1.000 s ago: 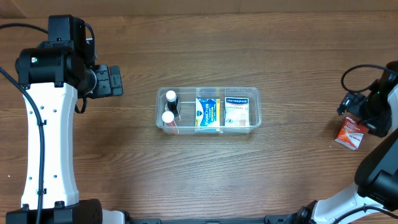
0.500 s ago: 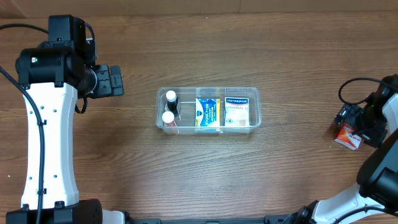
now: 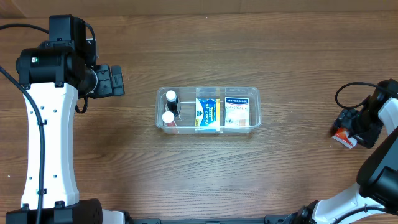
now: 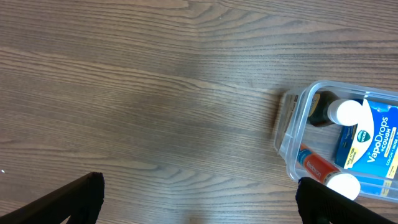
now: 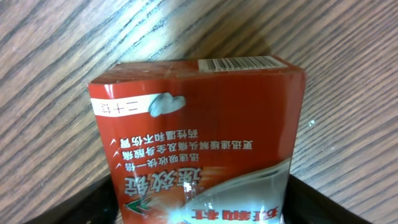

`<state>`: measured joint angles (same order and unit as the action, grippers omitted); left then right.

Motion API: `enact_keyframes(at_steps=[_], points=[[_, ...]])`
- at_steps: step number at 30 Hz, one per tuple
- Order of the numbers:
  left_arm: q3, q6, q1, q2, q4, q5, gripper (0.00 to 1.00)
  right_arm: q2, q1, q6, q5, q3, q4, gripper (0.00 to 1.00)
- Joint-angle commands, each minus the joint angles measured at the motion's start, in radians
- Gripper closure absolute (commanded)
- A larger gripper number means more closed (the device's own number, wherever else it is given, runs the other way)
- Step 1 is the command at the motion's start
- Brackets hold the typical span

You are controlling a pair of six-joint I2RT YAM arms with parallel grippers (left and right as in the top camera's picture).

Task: Pack container
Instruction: 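Move the right gripper to the red box and grasp it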

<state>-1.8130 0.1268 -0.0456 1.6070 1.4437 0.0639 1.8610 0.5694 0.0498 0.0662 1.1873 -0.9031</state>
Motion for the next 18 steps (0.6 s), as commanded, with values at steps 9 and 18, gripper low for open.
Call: enact_keyframes(at_steps=[9,18], points=[[0.005,-0.015,0.007,0.001,-0.003,-0.012,0.00,0.002,0.004,0.002,-0.006,-0.003,0.015,0.37],[0.005,-0.015,0.007,0.001,-0.004,-0.012,0.00,0.002,0.004,0.006,-0.040,-0.001,0.020,0.37]])
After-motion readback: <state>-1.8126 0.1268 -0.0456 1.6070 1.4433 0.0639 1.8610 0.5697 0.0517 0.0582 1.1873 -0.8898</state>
